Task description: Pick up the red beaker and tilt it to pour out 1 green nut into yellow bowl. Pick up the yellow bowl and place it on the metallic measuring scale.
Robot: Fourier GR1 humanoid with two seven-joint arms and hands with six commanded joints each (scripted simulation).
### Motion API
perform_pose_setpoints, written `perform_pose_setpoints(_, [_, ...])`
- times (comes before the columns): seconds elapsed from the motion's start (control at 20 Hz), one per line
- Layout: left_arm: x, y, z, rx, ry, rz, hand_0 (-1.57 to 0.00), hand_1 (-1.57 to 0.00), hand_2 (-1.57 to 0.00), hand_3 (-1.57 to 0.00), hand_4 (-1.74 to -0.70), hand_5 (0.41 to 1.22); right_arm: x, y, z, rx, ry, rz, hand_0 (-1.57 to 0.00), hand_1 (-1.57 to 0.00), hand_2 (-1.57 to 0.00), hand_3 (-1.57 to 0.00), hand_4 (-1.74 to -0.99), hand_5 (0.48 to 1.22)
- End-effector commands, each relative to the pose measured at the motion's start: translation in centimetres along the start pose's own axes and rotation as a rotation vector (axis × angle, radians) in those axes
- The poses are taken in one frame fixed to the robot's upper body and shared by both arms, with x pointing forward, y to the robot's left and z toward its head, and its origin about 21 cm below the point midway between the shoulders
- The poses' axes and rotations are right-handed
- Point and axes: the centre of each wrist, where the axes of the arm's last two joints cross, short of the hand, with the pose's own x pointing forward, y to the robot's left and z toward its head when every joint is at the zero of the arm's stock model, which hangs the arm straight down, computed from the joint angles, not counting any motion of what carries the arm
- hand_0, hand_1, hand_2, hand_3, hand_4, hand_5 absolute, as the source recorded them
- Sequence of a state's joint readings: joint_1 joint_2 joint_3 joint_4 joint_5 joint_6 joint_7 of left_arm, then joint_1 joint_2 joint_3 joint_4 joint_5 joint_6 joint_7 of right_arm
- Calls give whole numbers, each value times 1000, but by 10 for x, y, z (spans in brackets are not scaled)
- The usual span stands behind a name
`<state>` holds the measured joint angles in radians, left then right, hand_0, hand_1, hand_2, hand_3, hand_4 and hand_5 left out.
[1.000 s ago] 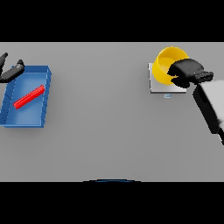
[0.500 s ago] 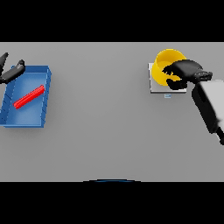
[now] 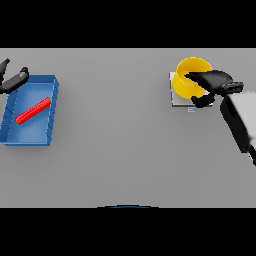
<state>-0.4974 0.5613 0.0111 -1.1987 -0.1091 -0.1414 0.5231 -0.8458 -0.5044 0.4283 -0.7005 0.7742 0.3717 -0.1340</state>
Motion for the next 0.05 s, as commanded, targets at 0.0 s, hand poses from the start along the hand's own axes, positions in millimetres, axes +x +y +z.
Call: perform_pose_setpoints(0.0, [-2,-3,1,-3,-1,4,1,1,1,1,-833,760,1,0,0,-5,7,-3,-64,-63,-50,-42,-1390,779])
